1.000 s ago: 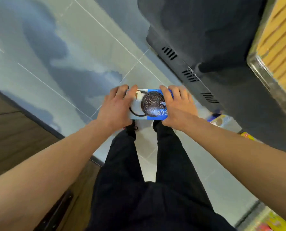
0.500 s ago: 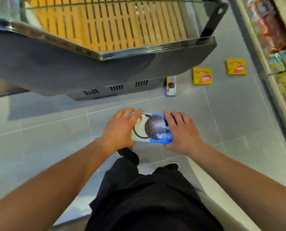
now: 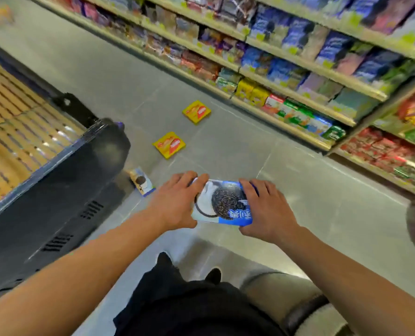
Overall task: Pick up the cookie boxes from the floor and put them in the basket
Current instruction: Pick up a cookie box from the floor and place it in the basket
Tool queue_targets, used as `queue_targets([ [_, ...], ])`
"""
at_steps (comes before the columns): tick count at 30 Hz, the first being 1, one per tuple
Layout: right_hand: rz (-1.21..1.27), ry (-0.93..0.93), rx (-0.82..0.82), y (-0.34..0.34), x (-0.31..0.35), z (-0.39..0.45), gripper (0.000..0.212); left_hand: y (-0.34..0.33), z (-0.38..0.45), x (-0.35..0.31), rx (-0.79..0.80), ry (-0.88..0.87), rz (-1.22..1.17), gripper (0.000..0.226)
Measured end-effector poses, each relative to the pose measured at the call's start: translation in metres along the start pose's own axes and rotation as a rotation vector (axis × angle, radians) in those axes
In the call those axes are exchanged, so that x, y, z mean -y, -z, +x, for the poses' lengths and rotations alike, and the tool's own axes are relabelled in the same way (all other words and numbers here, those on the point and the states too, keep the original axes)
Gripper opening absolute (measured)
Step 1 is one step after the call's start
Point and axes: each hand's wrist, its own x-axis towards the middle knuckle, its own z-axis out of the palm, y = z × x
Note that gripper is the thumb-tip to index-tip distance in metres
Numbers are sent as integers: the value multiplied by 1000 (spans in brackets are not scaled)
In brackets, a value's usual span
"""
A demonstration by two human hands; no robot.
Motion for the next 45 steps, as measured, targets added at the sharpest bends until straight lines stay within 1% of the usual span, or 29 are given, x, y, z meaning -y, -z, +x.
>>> queue_targets([
  [3, 23, -134, -28, 16, -63, -9, 110, 13, 68, -44, 23, -119, 38, 117],
  [7, 54, -318, -73, 38, -147, -21, 111, 32, 169, -111, 30, -318, 100, 115],
  [12, 84, -553, -128, 69, -238, -20, 114, 63, 287, -191, 39, -564, 126, 114],
  [15, 121, -703, -157, 87, -287, -15, 116, 86, 357, -243, 83, -703, 147, 116],
  [21, 151, -962, -195, 116, -352, -17, 118, 109, 455, -332, 151, -948, 214, 120],
  [27, 131, -1167, -236, 136, -410, -56, 117, 115, 505, -438, 146, -1178, 221, 117],
  [31, 151, -1253, -261, 134, -450, -83, 118, 102, 531, -503, 123, -1294, 256, 118],
  [36, 155, -1309, -289, 122, -523, -127, 118, 82, 552, -598, 123, -1366, 299, 120],
  [43, 178, -1331, -293, 111, -638, -210, 117, 46, 570, -742, 116, -1387, 355, 123],
  [45, 180, -1325, -293, 112, -670, -233, 116, 37, 574, -778, 141, -1382, 349, 123],
])
